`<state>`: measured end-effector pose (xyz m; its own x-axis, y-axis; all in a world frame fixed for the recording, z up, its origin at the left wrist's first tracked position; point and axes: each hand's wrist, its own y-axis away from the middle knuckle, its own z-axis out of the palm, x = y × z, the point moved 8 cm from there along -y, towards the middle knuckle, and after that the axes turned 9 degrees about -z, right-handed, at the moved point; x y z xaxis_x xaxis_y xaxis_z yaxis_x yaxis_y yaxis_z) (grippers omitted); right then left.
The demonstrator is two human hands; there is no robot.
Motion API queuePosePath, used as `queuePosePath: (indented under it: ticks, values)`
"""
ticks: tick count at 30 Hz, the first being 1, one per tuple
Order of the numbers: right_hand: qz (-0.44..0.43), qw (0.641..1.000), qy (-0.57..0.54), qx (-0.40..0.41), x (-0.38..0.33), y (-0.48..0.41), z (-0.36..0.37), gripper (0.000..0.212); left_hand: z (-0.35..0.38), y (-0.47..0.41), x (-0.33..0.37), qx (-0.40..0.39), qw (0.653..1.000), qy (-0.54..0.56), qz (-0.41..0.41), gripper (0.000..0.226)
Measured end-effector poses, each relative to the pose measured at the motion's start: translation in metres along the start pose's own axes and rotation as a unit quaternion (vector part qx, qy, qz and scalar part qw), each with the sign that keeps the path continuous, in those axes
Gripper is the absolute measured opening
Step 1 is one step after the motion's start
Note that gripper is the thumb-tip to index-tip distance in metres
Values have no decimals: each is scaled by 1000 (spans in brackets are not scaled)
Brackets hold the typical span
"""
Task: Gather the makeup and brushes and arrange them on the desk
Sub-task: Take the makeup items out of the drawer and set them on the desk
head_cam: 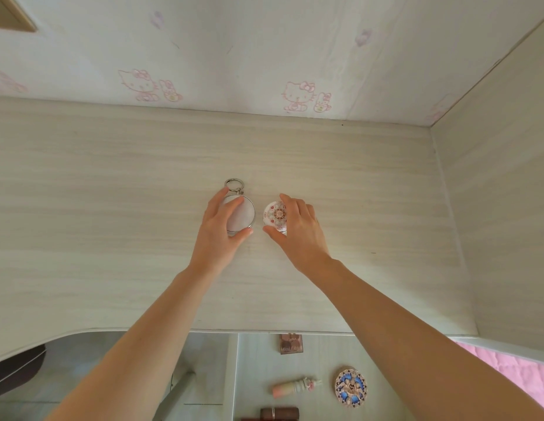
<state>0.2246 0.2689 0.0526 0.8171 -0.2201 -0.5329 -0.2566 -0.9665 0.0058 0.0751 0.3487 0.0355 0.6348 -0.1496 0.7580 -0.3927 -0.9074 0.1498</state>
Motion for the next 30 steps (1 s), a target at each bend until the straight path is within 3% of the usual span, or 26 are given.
queuePosePath:
  ticks: [8, 15, 30]
  values:
    - [18, 999, -43, 0, 11, 29, -11, 68, -6, 17, 3, 6, 998, -57, 31, 72]
    - [64, 997, -35, -22, 37, 95, -24, 61, 1, 92, -2, 57, 994, -84, 28, 55]
    - [-18, 999, 15, -25, 49, 257, -21, 51, 61, 266, 10, 43, 996, -82, -1, 42]
